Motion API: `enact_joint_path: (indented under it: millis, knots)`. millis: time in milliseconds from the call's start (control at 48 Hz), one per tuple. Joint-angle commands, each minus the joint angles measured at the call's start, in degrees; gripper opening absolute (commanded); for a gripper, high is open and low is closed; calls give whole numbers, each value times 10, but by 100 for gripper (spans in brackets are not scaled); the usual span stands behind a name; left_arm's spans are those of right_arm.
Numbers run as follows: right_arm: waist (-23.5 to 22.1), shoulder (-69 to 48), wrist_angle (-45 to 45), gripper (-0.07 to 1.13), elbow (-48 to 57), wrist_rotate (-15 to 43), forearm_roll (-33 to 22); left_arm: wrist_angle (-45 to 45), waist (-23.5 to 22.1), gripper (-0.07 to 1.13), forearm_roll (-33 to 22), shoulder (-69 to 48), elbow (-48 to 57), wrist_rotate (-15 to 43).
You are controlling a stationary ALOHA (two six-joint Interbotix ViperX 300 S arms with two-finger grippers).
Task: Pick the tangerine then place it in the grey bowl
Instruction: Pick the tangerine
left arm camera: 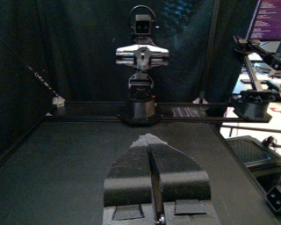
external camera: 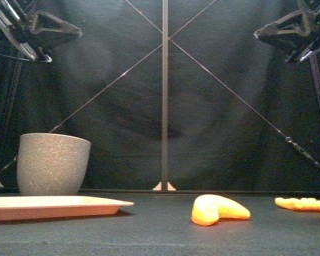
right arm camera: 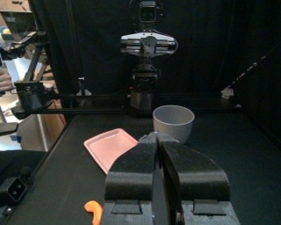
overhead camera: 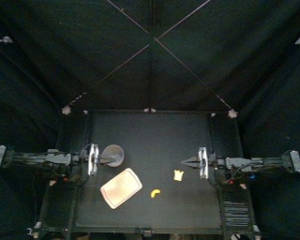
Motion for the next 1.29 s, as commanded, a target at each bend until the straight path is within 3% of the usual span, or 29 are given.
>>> enact_joint_path:
  millis: [21,208,333,604,750,896,1292]
  knots:
    - [27,44,11,-1,-1,3,-5,22,-4,5,5,7,-16,3]
    - [39,138,46,1,-32,4,-10,35,-4,5,11,7,-19,4]
    - [54,207,45,9,-75,3,-13,35,-4,5,18,7,-18,3]
    - [71,328,45,59,-155,4,-8,39,-3,5,17,7,-14,3]
    - [79,386,54,76,-186,14,36,40,0,5,15,7,-14,3]
    - [92,431,76,77,-212,11,49,42,3,6,15,7,-16,3]
    - [121,526,200,77,-279,13,-1,42,15,5,15,7,-15,3]
